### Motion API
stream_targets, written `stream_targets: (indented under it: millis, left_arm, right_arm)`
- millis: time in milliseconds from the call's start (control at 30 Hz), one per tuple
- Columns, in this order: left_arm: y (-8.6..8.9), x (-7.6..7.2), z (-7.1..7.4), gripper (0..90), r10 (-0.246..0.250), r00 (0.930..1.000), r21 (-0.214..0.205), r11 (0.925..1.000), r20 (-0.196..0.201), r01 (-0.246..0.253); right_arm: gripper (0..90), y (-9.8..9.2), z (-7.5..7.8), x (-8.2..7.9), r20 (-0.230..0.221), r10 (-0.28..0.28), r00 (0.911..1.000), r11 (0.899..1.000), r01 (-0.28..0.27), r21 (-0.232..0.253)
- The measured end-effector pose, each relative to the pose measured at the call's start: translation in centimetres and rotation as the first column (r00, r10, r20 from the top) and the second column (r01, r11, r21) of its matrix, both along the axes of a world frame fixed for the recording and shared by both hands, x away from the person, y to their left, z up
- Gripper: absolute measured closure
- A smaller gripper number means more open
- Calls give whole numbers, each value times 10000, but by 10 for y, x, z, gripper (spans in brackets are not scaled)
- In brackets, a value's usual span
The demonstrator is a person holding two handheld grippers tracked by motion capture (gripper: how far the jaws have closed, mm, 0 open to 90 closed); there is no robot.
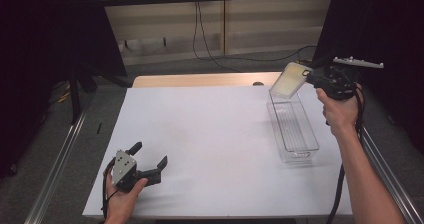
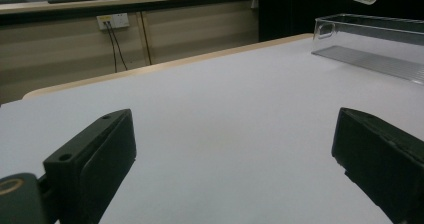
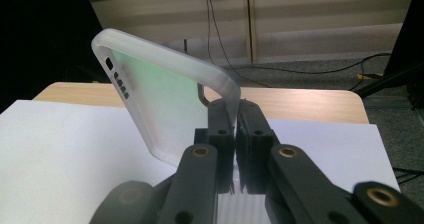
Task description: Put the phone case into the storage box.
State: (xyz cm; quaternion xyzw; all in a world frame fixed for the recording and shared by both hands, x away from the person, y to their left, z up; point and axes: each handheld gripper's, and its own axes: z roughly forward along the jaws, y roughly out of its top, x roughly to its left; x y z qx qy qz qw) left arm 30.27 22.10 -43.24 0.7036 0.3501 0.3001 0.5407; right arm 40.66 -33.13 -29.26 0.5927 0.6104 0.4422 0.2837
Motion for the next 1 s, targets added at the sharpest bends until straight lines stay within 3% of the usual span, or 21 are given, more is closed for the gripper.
stream_targets:
  millis: [333, 667, 1000]
  left_arm:
    - [0, -1, 1, 40, -125, 9999, -171, 9998, -100, 123]
    - [0, -1, 0, 40, -330, 9990, -183, 9993, -302, 325]
    - [0, 0, 0, 40, -305, 9989, -278, 9992, -348, 295]
  right_arm:
    - [864, -5, -3, 10, -124, -94, 9999, 9987, 88, -493]
    - [864, -14, -12, 17, -184, -159, 9997, 9987, 150, -491]
    - [864, -9, -21, 25, -344, -74, 9994, 9960, 43, -893]
